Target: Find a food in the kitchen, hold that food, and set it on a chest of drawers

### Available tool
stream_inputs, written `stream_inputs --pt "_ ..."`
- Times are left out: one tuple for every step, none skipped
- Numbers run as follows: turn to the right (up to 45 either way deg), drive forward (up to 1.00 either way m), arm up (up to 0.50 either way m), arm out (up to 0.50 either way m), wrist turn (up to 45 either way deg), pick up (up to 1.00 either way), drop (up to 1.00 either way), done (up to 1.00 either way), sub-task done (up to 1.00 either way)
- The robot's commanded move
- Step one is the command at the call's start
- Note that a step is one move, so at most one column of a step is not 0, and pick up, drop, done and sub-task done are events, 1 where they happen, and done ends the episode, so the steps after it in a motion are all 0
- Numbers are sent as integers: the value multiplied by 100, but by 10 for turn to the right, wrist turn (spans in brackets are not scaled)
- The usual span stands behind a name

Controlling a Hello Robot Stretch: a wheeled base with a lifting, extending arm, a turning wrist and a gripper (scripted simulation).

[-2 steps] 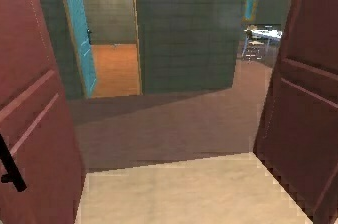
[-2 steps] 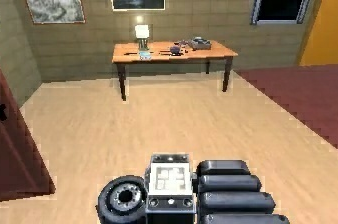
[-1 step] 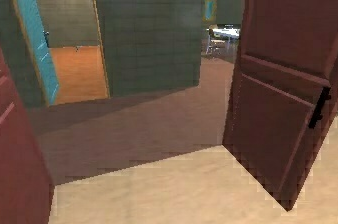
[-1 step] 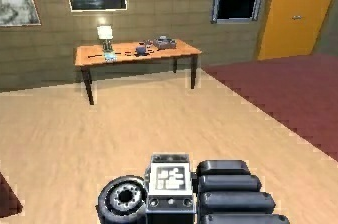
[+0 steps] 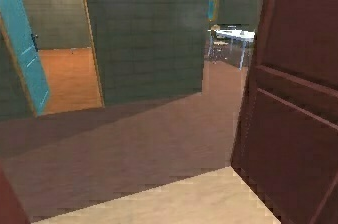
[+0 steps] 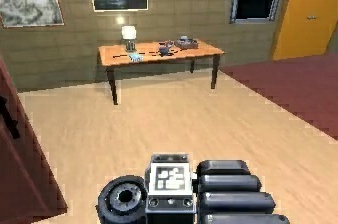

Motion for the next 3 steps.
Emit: stream_inputs --pt "-60 0 0 0 0 0 0 0 0" --pt "0 100 0 0 0 0 0 0 0" --pt "-30 0 0 0 0 0 0 0 0"
